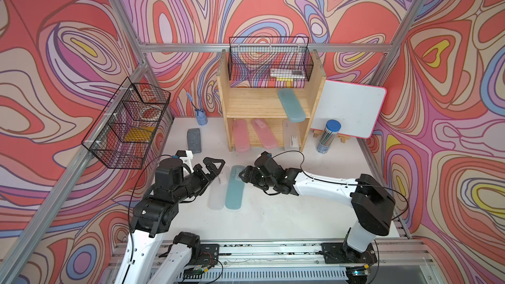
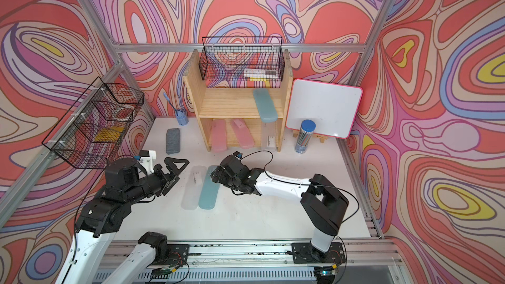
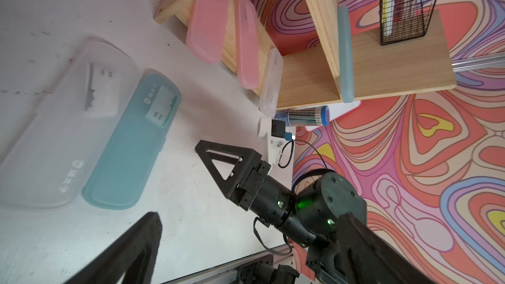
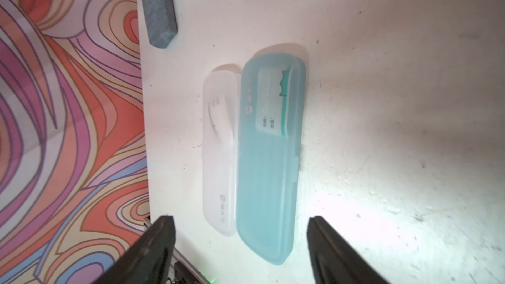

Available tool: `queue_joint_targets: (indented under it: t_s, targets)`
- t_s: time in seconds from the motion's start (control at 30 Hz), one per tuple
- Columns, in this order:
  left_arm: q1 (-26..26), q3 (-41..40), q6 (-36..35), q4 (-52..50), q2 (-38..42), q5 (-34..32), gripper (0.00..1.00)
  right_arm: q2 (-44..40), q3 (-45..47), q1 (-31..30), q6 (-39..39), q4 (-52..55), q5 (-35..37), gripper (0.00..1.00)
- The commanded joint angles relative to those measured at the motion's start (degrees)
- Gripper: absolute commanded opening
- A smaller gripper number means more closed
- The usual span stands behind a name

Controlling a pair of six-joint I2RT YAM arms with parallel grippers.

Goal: Remove the pencil cases from the shelf
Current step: Place the pencil case at the center of the board.

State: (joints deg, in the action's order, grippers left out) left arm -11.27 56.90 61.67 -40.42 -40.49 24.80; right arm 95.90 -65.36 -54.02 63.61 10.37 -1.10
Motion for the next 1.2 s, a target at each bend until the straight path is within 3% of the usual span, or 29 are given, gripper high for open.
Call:
queue_joint_targets:
  t_s: [0.0,0.03,0.17,0.53,0.83,1.17]
  targets:
    - [0.1,-1.7,6.5,12.0,-2.5,4.0,0.99,-5.1,1.0,0.5,-3.6,8.9,3.7,0.93]
    - [0.0,-2.1,7.8,14.0,-3.1,3.9,0.99,-6.6,1.0,0.6,-3.8,10.4,4.6,0.98]
    - [-1.9,-2.3,11.7,20.4,-6.2,1.9,0.99,-12.7,1.5,1.9,-5.5,14.7,6.4,0.98]
    - [-14.7,3.0,15.7,34.5,-22.0,-5.7,0.99,-30.1,5.5,5.4,-5.2,22.1,15.2,0.97]
    - [-20.7,12.8,18.9,45.3,-39.5,-6.8,0.96,-42.8,7.0,6.2,-7.5,29.6,26.0,0.93]
    - [-24.9,25.5,22.1,50.4,-55.8,-8.9,0.84,-49.0,5.8,6.2,-9.1,35.6,31.6,0.92]
